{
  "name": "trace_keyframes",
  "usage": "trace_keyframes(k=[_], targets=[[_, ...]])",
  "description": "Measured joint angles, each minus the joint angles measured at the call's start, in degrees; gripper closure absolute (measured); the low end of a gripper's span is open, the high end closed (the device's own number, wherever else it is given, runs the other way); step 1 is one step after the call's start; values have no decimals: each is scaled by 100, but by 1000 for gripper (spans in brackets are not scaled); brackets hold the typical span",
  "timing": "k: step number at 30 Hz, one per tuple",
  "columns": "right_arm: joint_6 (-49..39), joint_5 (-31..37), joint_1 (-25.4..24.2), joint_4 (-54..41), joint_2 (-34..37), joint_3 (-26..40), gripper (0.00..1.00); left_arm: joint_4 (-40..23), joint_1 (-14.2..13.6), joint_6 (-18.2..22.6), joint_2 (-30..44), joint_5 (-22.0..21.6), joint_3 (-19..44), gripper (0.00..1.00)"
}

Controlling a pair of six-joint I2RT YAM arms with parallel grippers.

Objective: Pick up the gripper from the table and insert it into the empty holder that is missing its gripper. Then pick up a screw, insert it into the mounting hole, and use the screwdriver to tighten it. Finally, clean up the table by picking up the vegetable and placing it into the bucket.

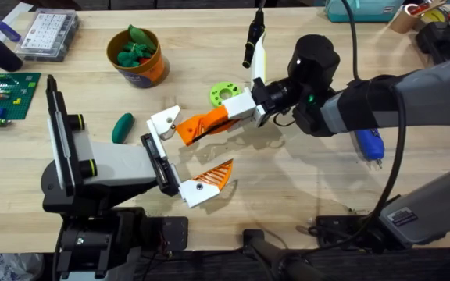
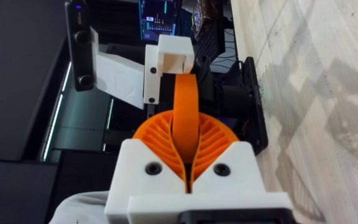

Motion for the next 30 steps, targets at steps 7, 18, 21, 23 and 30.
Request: trace_keyframes(k=[7,18,21,23,30], targets=[[21,-5,3,-97,0,-4,983,-422,0,2,-2,-55,14,14],[23,21,3,-97,0,-4,983,-537,0,1,-2,-52,14,14],[21,28,2,-97,0,-4,983,-536,0,1,-2,-52,14,14],[21,102,3,-97,0,-4,983,-537,0,1,-2,-52,14,14],[19,198,25,-97,0,-2,983,-535,0,1,-2,-77,14,14]])
